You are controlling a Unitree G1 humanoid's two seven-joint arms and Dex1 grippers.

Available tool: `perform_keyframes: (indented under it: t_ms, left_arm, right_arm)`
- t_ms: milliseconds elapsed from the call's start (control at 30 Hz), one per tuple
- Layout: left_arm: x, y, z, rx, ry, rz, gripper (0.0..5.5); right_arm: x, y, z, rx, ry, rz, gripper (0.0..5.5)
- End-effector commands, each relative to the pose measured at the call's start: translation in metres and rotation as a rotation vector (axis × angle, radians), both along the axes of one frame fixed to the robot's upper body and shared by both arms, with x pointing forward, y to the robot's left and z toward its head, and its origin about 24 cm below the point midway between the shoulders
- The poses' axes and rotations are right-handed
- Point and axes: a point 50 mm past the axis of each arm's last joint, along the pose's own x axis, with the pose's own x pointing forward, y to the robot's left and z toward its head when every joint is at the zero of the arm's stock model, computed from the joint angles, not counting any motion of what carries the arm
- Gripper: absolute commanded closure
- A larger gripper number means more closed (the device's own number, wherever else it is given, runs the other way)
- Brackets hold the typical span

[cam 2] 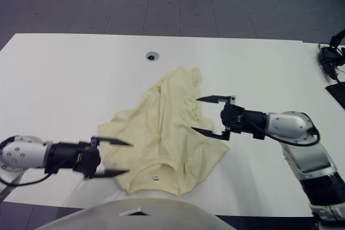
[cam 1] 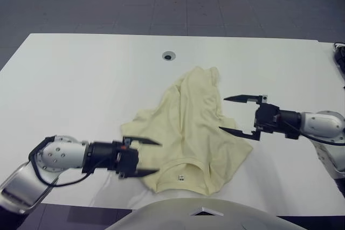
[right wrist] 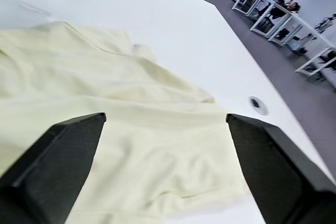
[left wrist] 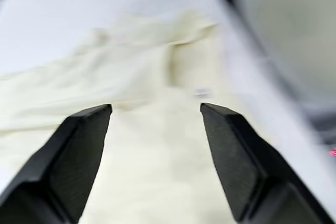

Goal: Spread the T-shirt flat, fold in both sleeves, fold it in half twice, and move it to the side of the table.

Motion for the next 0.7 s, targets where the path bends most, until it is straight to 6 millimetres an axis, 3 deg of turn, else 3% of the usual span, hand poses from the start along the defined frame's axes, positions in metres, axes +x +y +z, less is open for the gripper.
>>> perform_keyframes:
  t_ms: [33, 167, 333, 433, 567, 700]
  left_arm:
    - [0.062, -0.014, -0.016, 0.099, -0.323, 0.142, 1.58]
    - [0.103, -0.024, -0.030, 0.163, -0.478, 0.206, 0.92]
    - [0.126, -0.033, -0.039, 0.190, -0.544, 0.208, 0.13]
    - [0.136, -0.030, -0.054, 0.248, -0.546, 0.218, 0.13]
    - [0.134, -0.021, -0.079, 0.298, -0.492, 0.218, 0.13]
    - [0.116, -0.005, -0.091, 0.315, -0.463, 0.198, 0.13]
  right_arm:
    - [0.047, 0.013, -0.012, -0.195, -0.247, -0.084, 0.52]
    - [0.077, 0.013, -0.019, -0.313, -0.350, -0.138, 0.10]
    - [0.095, 0.013, -0.031, -0.421, -0.380, -0.120, 0.10]
    - [0.101, 0.016, -0.044, -0.464, -0.361, -0.104, 0.10]
    - [0.097, 0.003, -0.068, -0.575, -0.275, -0.075, 0.10]
    - [0.081, -0.027, -0.081, -0.660, -0.181, -0.073, 0.10]
